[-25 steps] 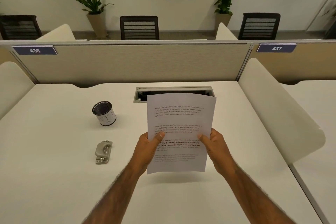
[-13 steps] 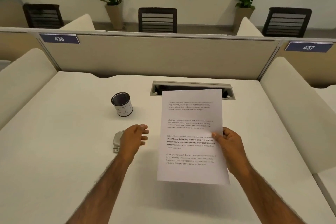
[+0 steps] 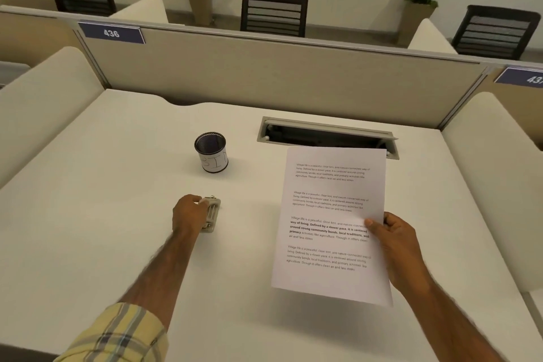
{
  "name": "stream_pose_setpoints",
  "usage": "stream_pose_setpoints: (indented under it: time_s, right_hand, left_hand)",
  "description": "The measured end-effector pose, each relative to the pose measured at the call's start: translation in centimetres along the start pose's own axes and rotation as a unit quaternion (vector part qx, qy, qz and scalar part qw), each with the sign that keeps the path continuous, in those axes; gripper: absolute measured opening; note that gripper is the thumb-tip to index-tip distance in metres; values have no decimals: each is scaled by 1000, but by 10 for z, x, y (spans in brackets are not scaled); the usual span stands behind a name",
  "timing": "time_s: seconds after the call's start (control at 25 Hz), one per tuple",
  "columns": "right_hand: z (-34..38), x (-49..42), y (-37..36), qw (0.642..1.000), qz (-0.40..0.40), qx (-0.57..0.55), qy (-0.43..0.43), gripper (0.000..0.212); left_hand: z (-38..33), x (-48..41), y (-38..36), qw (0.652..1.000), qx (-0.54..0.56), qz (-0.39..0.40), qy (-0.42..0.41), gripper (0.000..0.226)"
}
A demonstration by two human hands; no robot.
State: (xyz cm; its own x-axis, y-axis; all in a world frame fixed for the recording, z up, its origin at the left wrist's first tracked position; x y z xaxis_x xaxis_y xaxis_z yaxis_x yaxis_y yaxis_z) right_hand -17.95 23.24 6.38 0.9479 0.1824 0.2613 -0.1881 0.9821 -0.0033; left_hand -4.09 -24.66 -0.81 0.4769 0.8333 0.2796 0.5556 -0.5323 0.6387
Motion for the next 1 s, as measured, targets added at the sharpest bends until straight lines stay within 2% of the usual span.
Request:
stream_pose_setpoints:
  time_s: [0.2,0.4,0.64,1.0]
  right_hand:
    - [1,0,18,1000,-22,-4,-6,9]
    - [-4,5,37,999,-39,-10,-12,11]
    - [-16,6,56,999,-43,-4,-24,14]
    - [-48,-5,44,997,-51,5,-65,13]
  left_hand:
    - [-8,-1,-12,998,54,15,6,3]
    - [-30,25,-59,987,135,86,21,14]
    - [-42,64,-106,982,135,129,23,15]
    - [-36,78,-112,986,107,129,20,14]
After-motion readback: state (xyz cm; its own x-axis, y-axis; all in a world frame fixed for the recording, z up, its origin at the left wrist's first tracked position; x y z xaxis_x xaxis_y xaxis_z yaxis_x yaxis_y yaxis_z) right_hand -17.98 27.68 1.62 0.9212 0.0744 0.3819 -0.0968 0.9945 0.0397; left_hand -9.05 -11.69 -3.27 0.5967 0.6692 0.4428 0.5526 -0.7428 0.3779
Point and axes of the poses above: each hand's wrist, its own x-axis away from the middle knuckle, its own y-axis out of the back of the hand, z = x × y, the point moved 9 cm from there along -x, towards the middle knuckle
